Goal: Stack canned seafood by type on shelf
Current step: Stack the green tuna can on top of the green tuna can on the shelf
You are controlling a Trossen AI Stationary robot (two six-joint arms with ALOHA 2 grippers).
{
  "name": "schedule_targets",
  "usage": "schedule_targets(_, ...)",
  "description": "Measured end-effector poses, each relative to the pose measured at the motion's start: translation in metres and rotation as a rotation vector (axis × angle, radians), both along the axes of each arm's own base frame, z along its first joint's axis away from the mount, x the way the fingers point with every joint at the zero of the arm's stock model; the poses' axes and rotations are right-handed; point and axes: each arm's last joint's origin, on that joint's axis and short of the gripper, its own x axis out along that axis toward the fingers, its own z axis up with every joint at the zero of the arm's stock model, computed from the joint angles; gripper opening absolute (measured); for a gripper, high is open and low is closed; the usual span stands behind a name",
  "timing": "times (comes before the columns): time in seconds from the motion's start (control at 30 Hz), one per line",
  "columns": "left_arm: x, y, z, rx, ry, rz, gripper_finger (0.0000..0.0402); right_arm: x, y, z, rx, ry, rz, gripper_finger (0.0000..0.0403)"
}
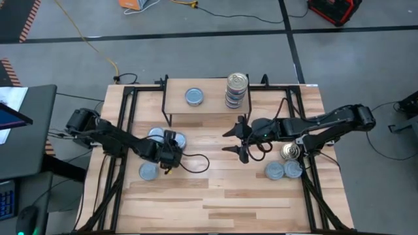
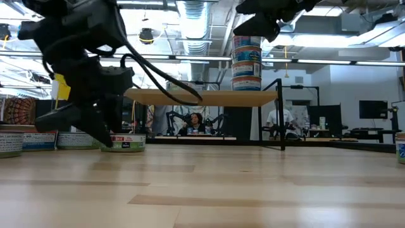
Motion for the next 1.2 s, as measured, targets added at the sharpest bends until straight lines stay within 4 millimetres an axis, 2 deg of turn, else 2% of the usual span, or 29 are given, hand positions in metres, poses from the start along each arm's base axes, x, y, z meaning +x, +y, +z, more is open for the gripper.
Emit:
schedule_targets(0.2, -0.002, -0.009, -0.001, -0.008, -0.030, 0.018, 0.0013, 0.000, 0.002, 0.002, 0.001, -0.015, 0.008, 0.0296)
schedule_targets(0.5, -0.005, -0.024, -0.001, -0.114, -0.012, 0.045, 0.0001, 0.000, 0.002, 0.002, 0.000, -0.016, 0.005, 0.0296)
schedule_targets(0.6, 0.002, -0.028, 0.011, -0.163, -0.033, 0.042, 0.0001, 0.000, 0.002, 0.002, 0.000, -0.016, 0.006, 0.0296)
schedule_targets(0.7, 0.006, -0.034, 0.021, -0.232, 0.021, 0.012, 0.0001, 0.000, 0.002, 0.001, 0.007, -0.011, 0.001, 0.0296)
schedule_targets(0.87, 0.020, -0.046, 0.053, -0.307, 0.024, -0.048, 0.0002, 0.000, 0.000, 0.001, 0.012, -0.004, -0.006, 0.0296)
schedule_targets(0.97, 0.031, -0.050, 0.076, -0.311, -0.050, -0.048, 0.0011, -0.001, -0.002, -0.002, 0.004, 0.021, -0.013, 0.0296)
schedule_targets(1.07, 0.039, -0.052, 0.096, -0.302, -0.098, -0.068, 0.0040, -0.007, -0.011, -0.009, -0.003, 0.122, -0.042, 0.0296)
schedule_targets(1.2, 0.049, -0.046, 0.110, -0.255, -0.156, -0.090, 0.0114, -0.015, -0.022, -0.017, 0.019, 0.244, -0.109, 0.0296)
